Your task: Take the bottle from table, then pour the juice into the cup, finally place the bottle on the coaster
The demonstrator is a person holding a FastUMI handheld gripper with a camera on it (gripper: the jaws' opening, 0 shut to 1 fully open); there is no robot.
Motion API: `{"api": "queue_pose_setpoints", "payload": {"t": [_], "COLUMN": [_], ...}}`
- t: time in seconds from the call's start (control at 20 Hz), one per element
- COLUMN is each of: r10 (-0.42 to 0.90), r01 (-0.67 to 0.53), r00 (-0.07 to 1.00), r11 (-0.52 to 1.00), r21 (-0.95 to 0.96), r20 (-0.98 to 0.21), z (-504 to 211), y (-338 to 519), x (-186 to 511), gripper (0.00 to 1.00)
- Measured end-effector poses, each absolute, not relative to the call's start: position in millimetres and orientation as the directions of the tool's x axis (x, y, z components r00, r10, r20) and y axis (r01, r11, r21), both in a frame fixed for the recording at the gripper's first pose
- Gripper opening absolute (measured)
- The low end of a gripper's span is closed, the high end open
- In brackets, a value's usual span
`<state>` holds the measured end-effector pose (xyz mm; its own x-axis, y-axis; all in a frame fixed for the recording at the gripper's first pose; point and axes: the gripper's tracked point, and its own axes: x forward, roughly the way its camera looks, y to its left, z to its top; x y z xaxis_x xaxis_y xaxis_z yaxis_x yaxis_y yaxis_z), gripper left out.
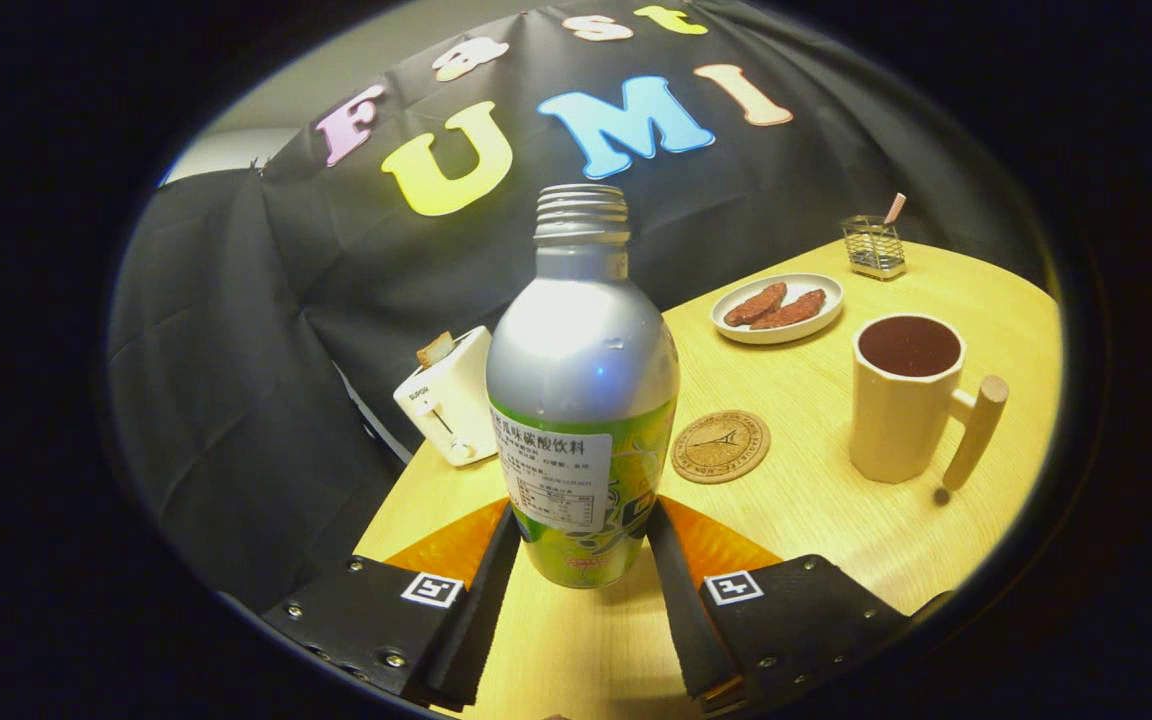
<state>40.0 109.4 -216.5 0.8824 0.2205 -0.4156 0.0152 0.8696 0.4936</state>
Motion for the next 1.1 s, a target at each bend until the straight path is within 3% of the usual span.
{"api": "queue_pose_setpoints", "payload": {"t": [0.4, 1.1], "r10": [0.288, 0.314], "r01": [0.068, 0.169], "r00": [0.876, 0.888], "r11": [0.721, 0.454], "r21": [0.69, 0.875], "r20": [-0.387, -0.334], "z": [-214, -215], "y": [98, 86], "x": [43, 53], "gripper": [0.73, 0.73]}}
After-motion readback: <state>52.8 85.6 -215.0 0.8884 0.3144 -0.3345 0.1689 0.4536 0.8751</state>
